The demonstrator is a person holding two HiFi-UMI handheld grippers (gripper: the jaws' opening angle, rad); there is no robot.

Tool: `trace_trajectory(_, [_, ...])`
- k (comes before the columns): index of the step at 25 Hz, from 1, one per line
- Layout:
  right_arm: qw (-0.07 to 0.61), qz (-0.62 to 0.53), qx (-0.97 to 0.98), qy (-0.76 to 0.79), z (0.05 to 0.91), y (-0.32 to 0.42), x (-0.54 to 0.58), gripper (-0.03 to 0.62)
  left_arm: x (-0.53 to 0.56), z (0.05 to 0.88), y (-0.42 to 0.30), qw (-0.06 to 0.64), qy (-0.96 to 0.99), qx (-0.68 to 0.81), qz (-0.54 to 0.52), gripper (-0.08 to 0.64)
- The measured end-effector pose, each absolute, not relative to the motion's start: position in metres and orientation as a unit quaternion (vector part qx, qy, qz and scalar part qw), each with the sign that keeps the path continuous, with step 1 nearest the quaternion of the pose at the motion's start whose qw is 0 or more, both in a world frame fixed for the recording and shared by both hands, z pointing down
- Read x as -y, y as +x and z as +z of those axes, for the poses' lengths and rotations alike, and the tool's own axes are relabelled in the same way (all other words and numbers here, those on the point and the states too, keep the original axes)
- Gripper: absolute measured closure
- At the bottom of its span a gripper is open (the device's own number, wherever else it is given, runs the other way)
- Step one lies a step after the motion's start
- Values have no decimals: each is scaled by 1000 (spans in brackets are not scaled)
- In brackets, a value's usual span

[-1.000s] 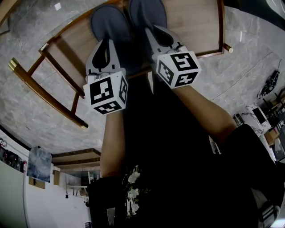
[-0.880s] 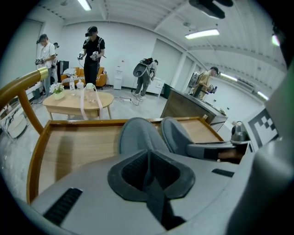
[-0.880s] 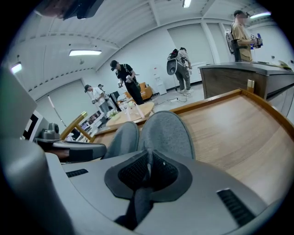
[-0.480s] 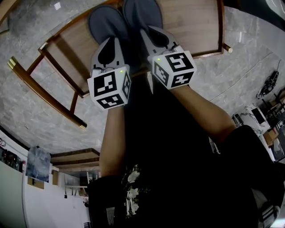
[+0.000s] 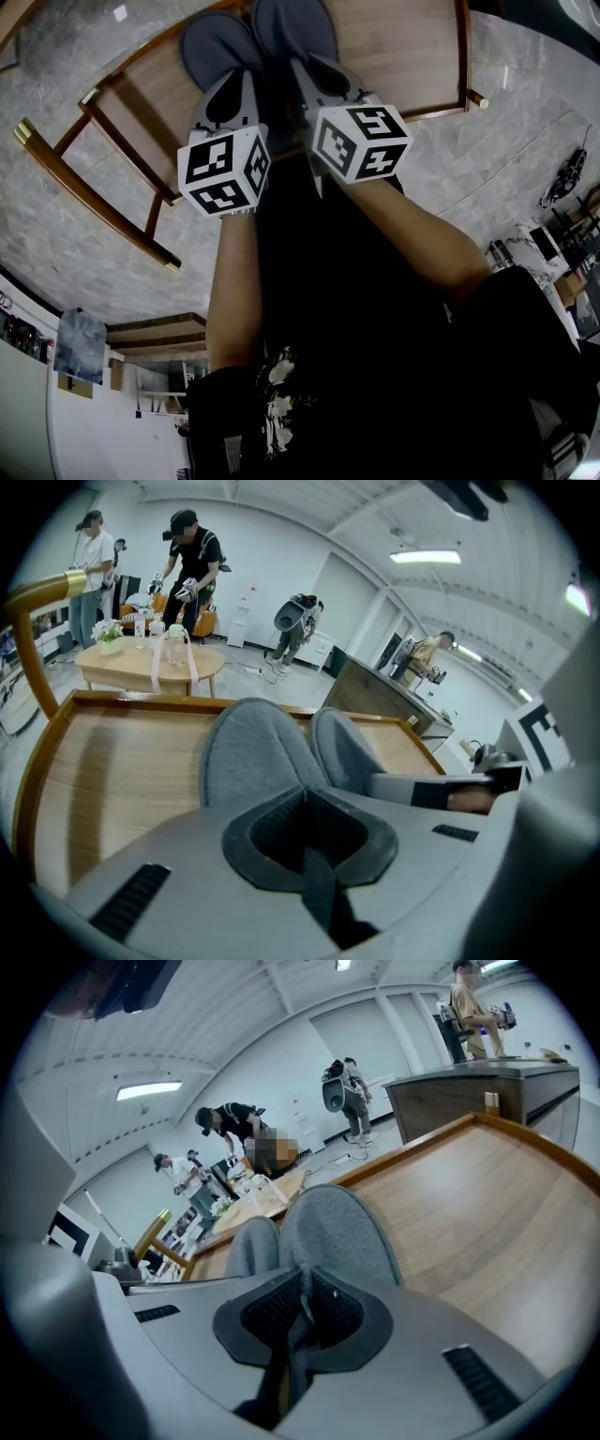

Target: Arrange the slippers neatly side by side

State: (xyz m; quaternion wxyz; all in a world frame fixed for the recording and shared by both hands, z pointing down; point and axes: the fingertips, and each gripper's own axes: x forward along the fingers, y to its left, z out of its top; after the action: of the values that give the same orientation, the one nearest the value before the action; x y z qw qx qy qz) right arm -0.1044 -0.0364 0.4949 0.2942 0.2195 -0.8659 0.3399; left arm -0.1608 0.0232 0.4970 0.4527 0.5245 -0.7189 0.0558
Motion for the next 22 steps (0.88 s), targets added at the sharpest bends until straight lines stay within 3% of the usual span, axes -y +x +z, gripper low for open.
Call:
trace_trajectory(6, [317,272,893,169,490,-109,31,557,-24,489,-161,433,537,721,69,555])
trace_trajectory(9, [328,246,903,130,487,-112,22,481,-23,486,-155,434,538,720,55,554])
trace_trajectory(11, [330,233,908,110,482,-115,18,437,-21,482,-154,436,538,720,48,500])
trace_trajectory(18, [314,217,923,46,439,-103,15,426,-33,435,-148,398,549,735,4,486])
trace_trajectory(22, [370,210,904,52,470,-67,26,430,-73,459,-137,439,531,725,30,485])
